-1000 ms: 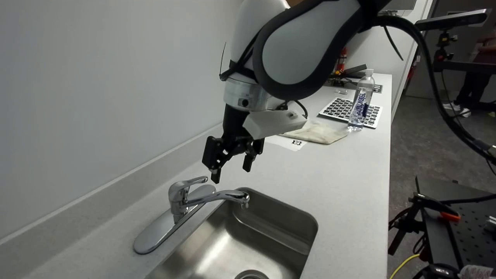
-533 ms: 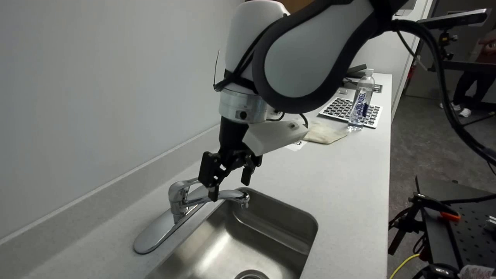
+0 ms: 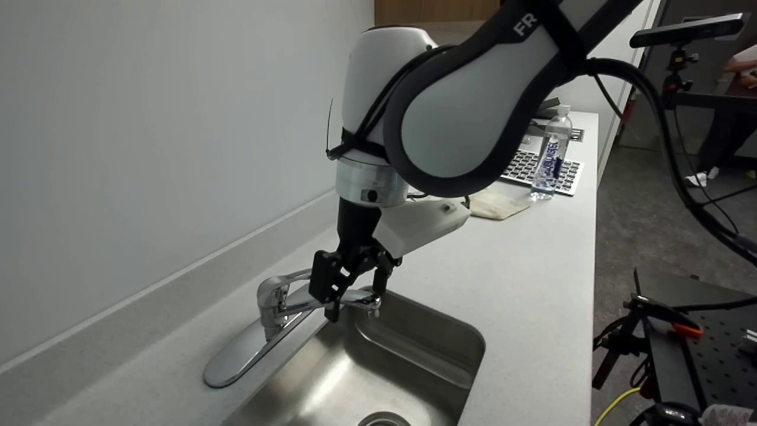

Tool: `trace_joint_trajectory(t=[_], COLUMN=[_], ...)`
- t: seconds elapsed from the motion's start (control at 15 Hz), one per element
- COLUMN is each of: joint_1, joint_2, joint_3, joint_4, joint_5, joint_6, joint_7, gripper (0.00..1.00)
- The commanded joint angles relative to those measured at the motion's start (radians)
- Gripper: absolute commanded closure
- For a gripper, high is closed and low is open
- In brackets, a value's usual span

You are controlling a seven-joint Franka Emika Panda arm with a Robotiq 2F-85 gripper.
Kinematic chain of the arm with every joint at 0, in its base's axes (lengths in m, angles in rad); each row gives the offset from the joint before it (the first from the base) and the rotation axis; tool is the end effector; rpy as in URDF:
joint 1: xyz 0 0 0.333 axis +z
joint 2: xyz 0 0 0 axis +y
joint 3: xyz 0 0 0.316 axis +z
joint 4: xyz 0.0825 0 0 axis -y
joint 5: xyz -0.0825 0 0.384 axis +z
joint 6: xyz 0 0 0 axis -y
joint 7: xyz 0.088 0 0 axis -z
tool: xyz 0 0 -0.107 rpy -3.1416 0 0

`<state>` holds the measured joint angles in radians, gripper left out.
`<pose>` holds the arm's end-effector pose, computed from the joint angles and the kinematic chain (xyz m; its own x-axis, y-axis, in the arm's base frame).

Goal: Push the faucet to the right

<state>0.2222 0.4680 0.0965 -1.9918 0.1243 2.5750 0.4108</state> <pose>0.5920 0.1908 0.2366 0.9768 -0.2082 0.0506 -0.1983 -0.9679 -0.1544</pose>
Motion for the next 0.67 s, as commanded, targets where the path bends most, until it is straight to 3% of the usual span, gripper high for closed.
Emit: trace_joint_trajectory(t=[0.0,0.6], joint_1=[0.011,-0.009], joint_2=[0.007,-0.016], joint_3=[-0.033,-0.071], joint_4=[0.017,-0.012], joint_5=[-0.019,-0.015], joint_6=[-0.035,-0.032], joint_7=[0.014,0.029], gripper=[0.0,0.0])
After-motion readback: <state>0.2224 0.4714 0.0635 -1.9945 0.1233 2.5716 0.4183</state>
